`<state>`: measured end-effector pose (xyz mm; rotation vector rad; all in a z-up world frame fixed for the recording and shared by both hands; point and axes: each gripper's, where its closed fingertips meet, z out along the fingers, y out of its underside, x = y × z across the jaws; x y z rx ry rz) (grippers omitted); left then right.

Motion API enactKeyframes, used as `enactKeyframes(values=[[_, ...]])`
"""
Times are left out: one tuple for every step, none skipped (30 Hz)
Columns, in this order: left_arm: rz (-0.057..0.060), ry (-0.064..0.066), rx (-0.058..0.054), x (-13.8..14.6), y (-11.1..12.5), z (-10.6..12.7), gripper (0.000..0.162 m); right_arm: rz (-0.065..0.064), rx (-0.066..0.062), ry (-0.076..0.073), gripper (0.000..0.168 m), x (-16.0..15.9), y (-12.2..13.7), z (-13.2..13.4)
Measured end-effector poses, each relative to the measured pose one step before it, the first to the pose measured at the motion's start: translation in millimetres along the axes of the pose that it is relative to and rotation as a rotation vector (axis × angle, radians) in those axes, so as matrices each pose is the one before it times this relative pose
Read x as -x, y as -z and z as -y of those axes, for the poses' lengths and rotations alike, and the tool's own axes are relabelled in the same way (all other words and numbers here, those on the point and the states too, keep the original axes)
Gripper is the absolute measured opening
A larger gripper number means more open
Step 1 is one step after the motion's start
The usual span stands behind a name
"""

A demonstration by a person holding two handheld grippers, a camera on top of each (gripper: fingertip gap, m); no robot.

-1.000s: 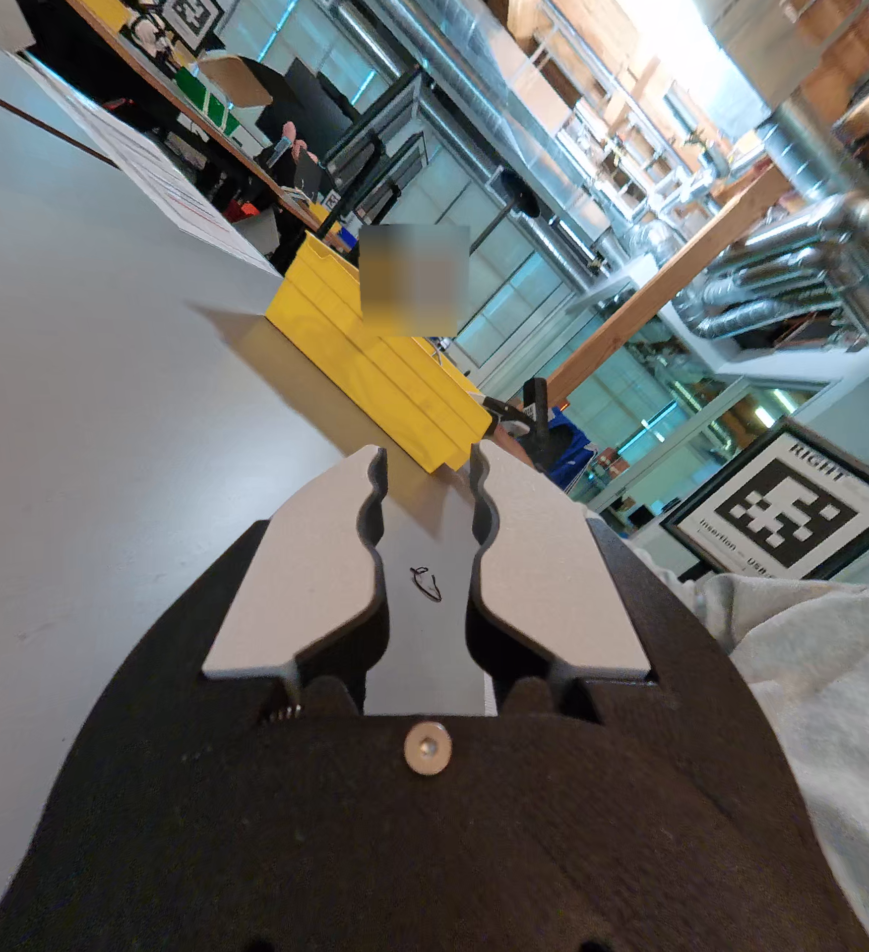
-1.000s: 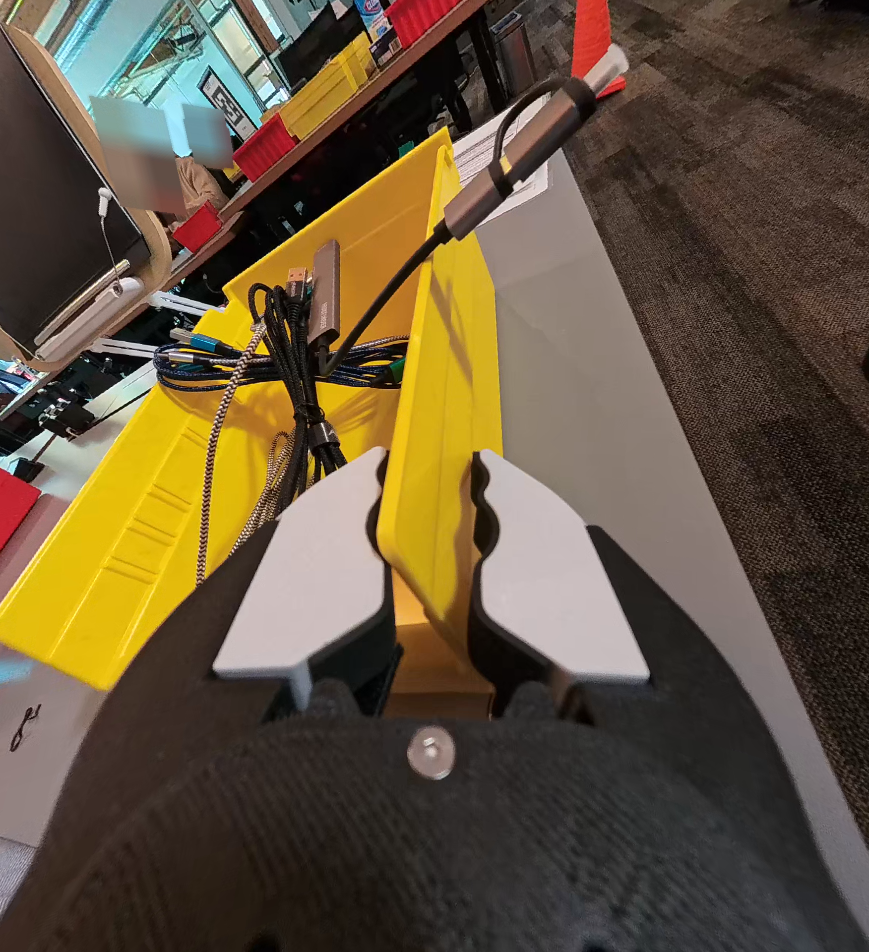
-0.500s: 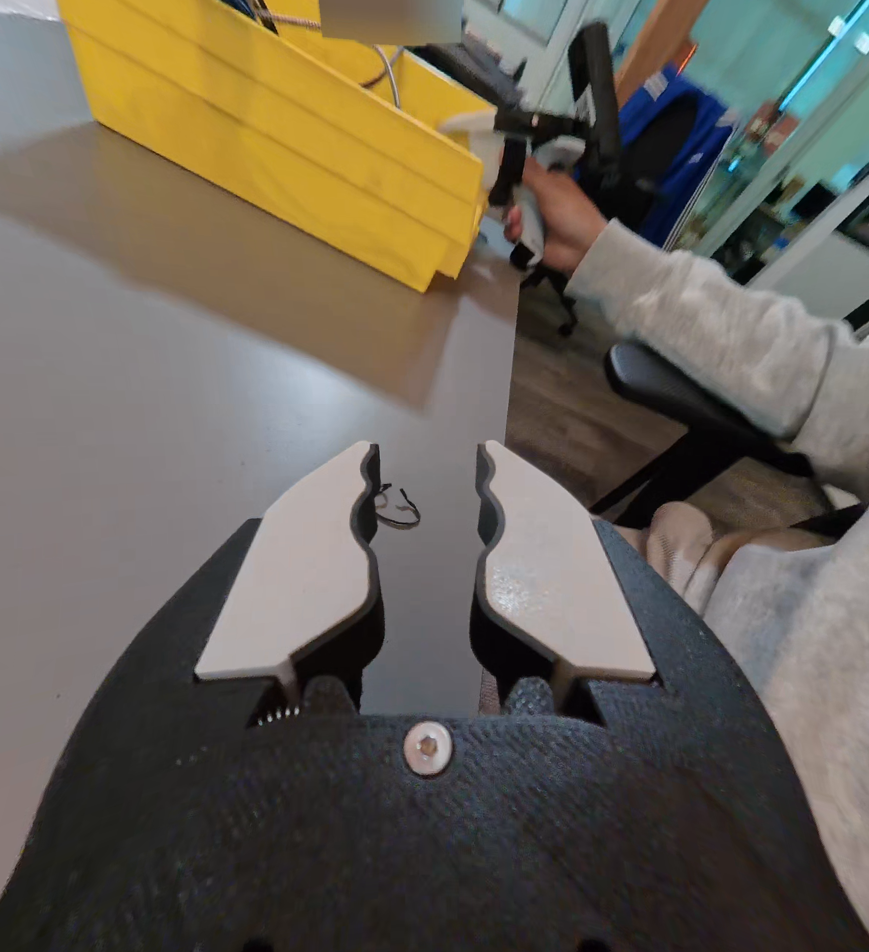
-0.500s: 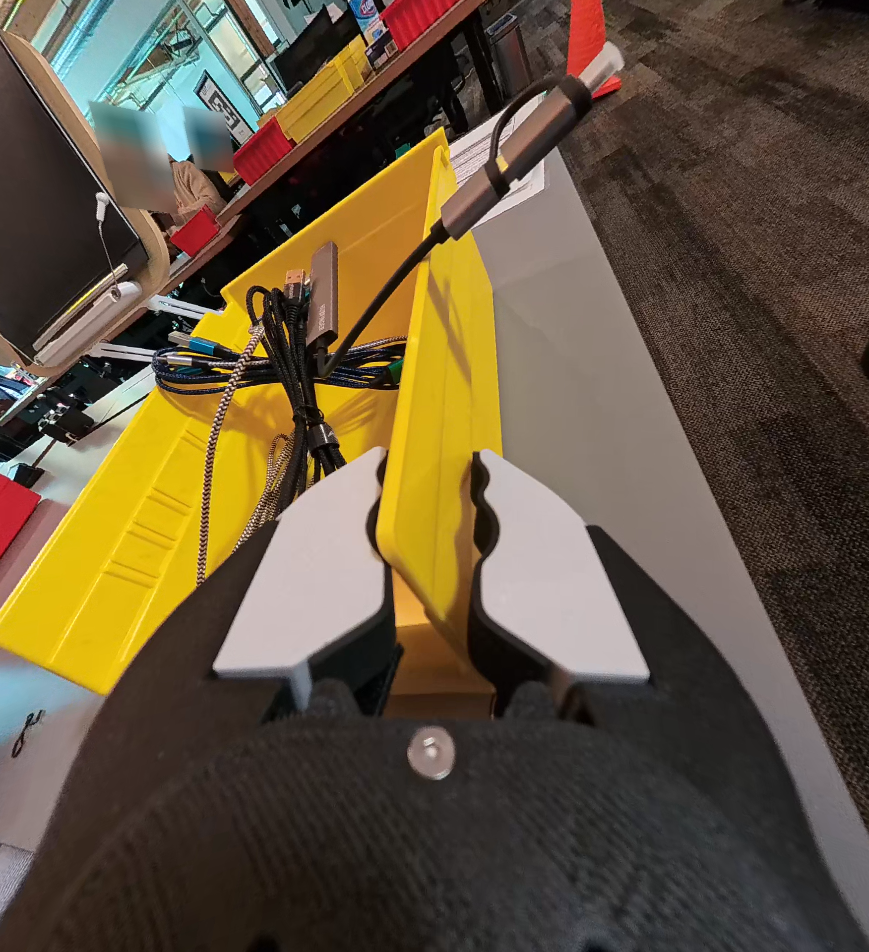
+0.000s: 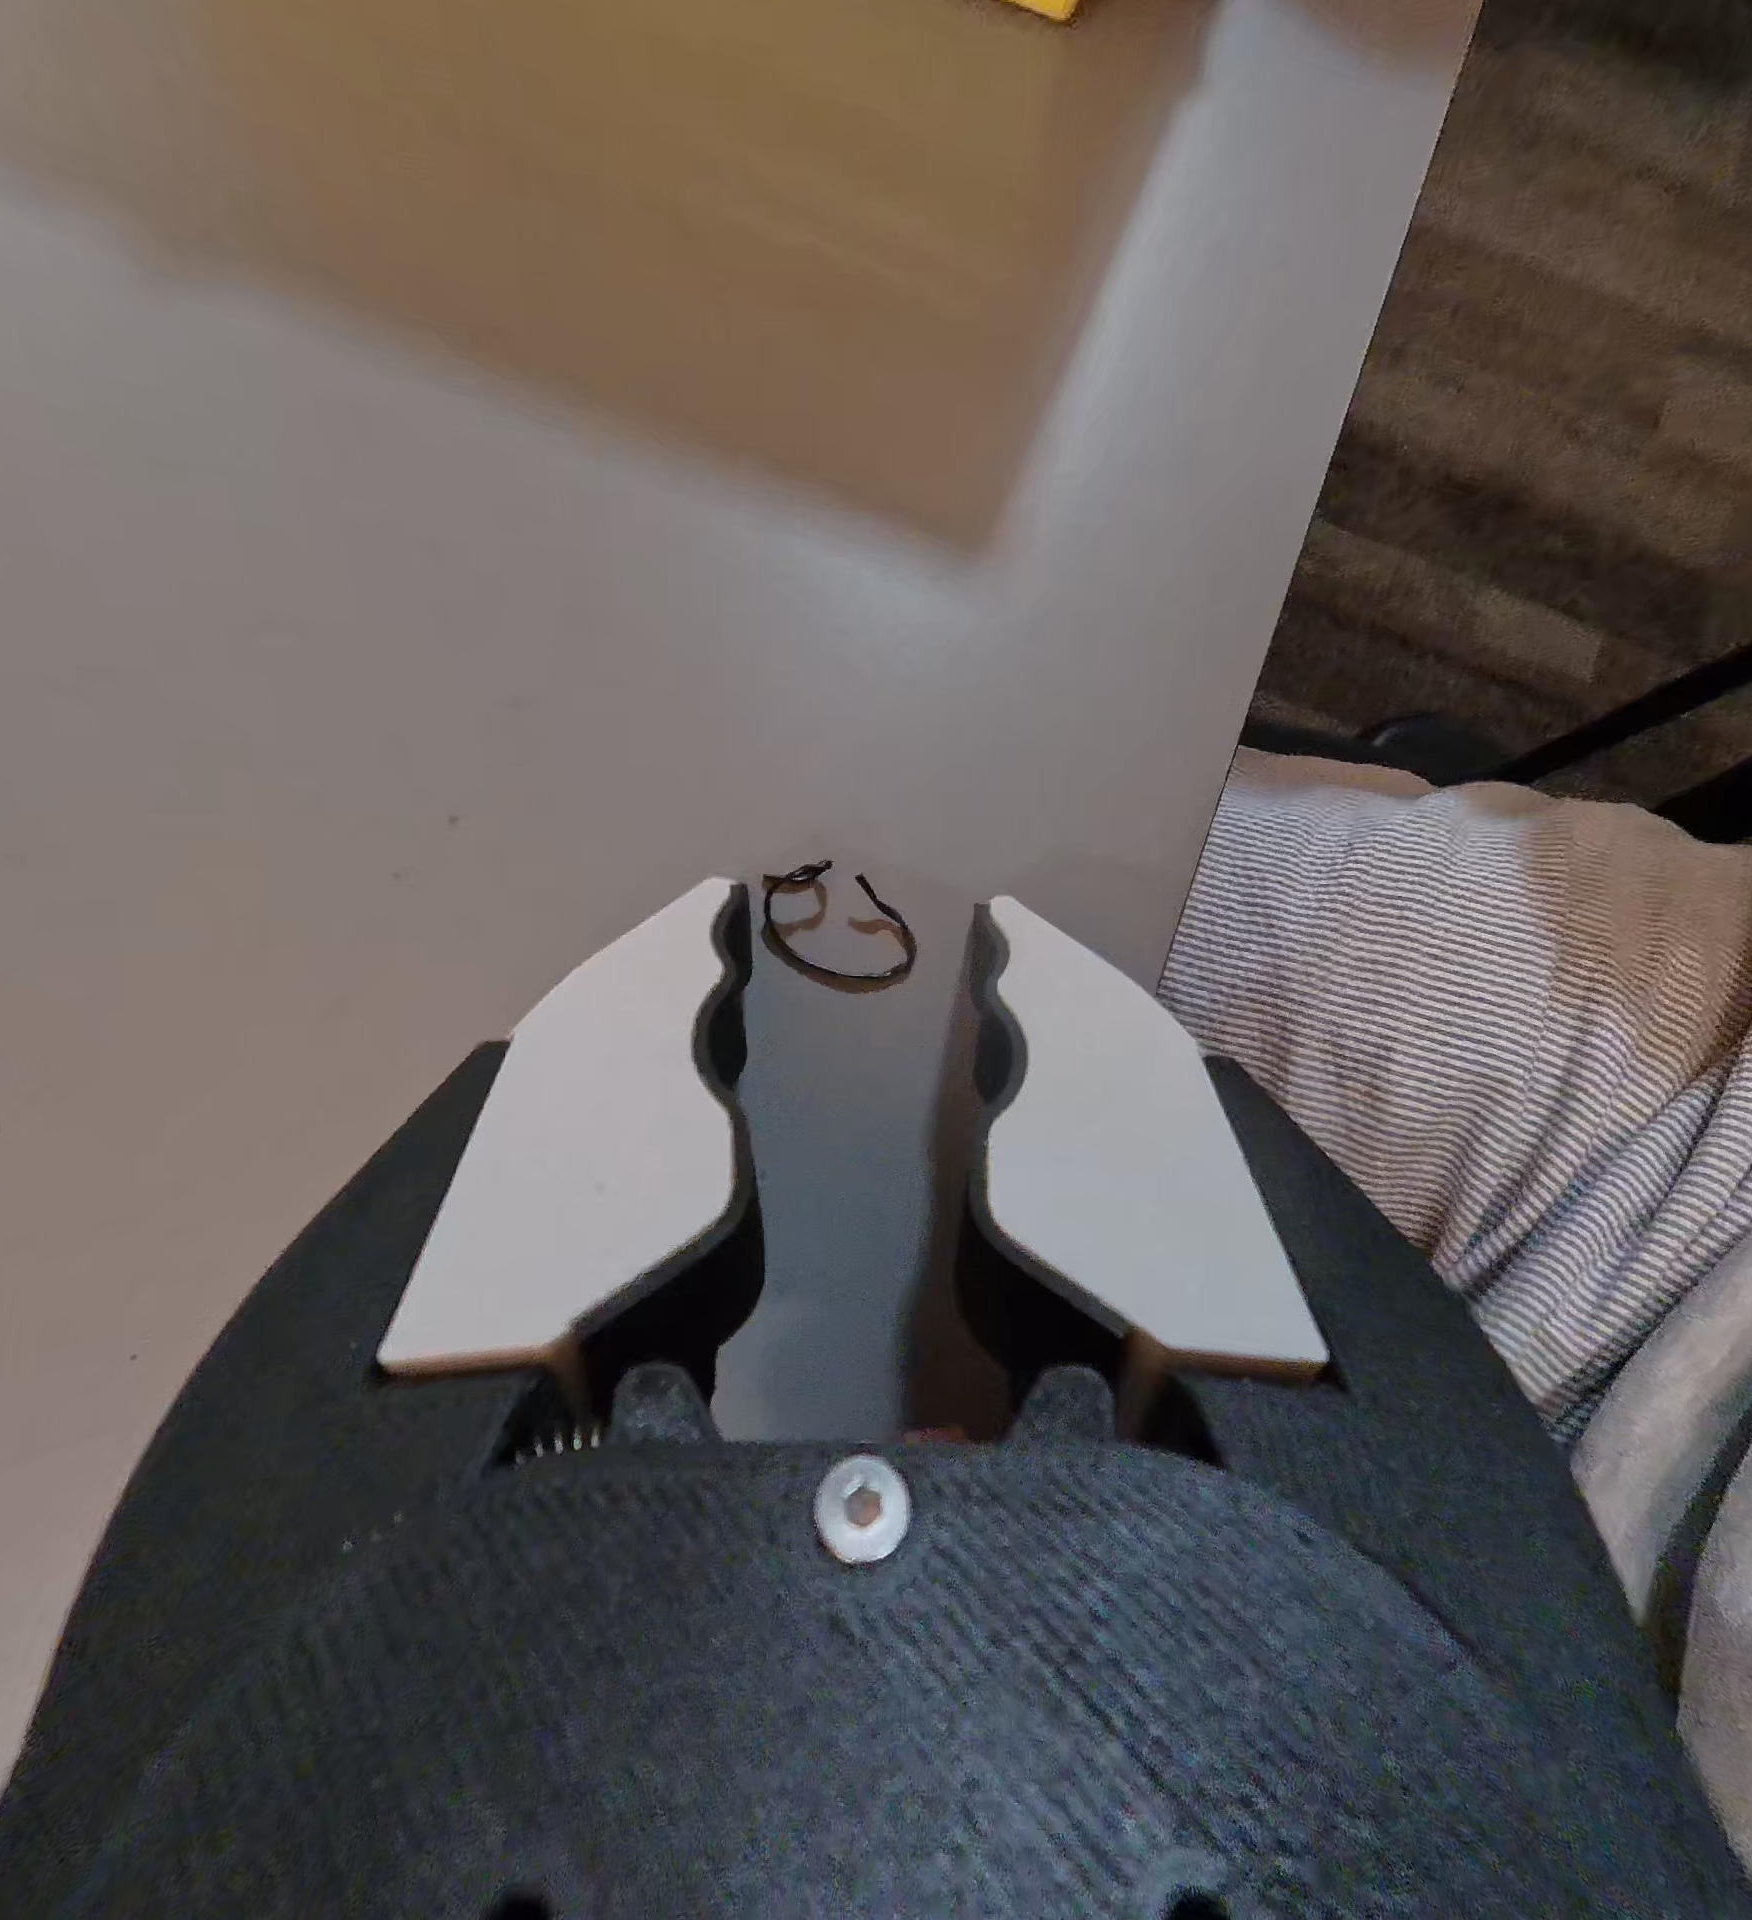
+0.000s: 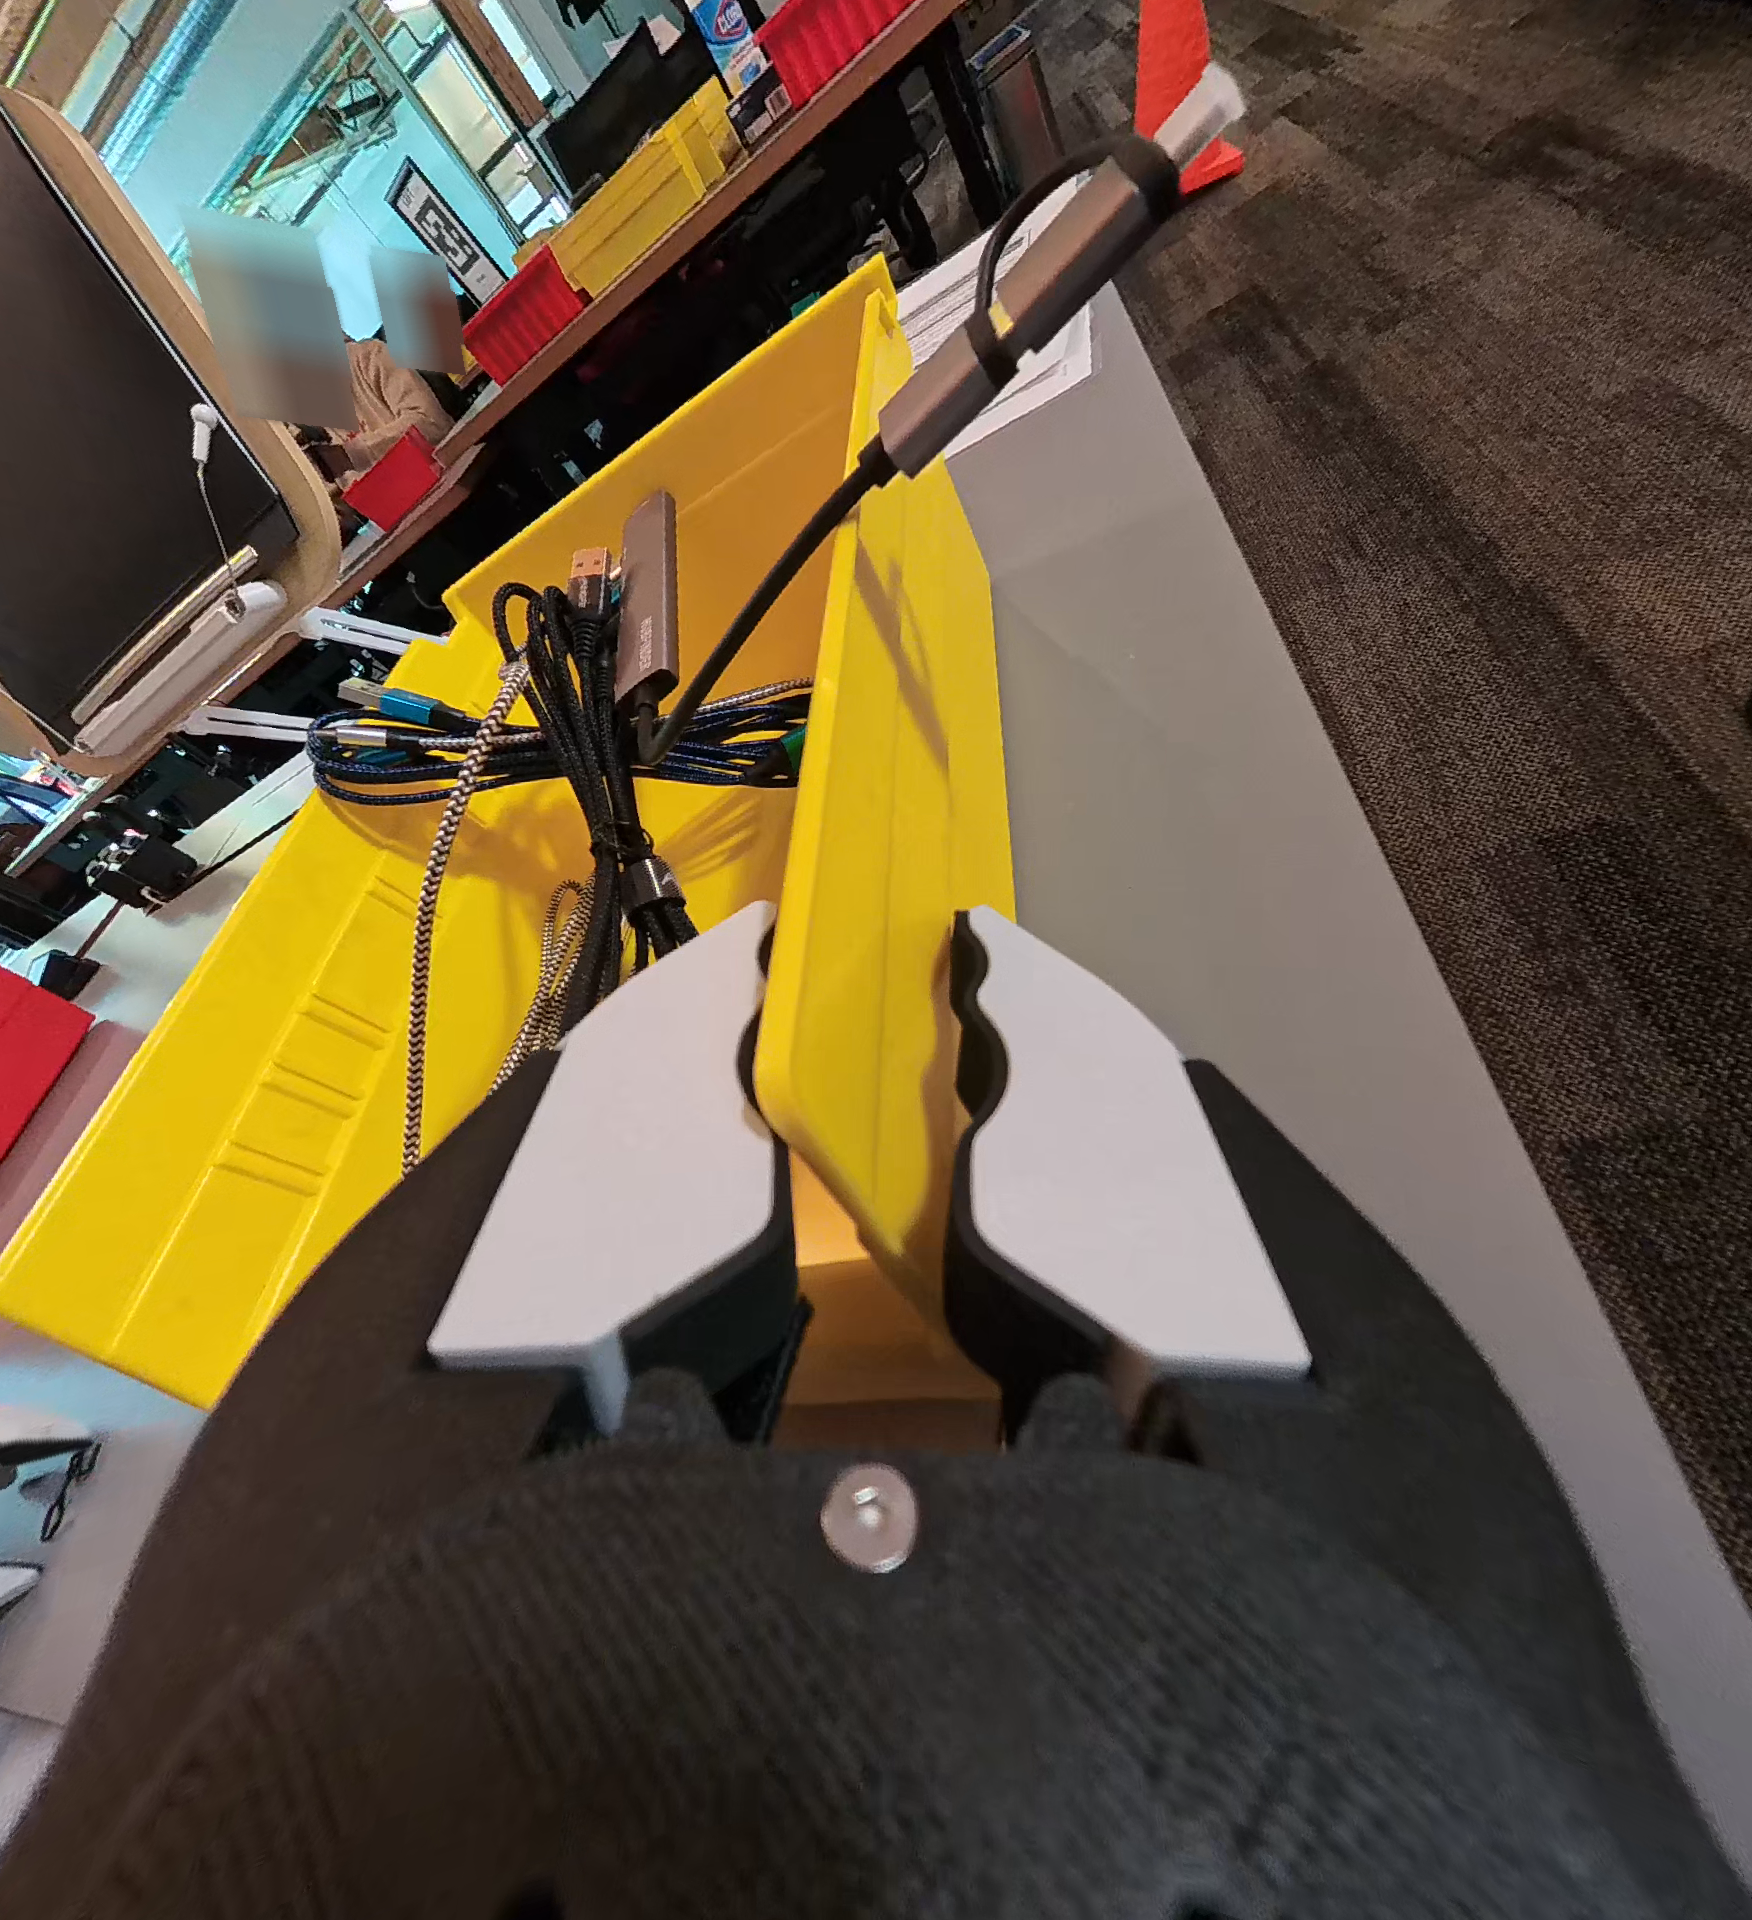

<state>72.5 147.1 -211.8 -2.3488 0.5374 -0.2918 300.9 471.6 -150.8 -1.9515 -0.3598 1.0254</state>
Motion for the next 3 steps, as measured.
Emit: enactKeyframes(values=[[-0.0047,-0.0051,-0.0002,-1.01,0.14,-0.06,0.038,-0.0002,-0.0001,-0.0011,0.030,0.01,-0.03,-0.07],[-0.0216,-0.0031,-0.0012,-3.01,0.61,-0.31,0.026,-0.0003,-0.0002,-0.0010,0.030,-0.03,0.06,0.04],[-0.0230,0.0041,0.0020,-3.00,0.38,-0.88,0.021,-0.0003,-0.0002,-0.0013,0.030,0.00,0.09,-0.09]])
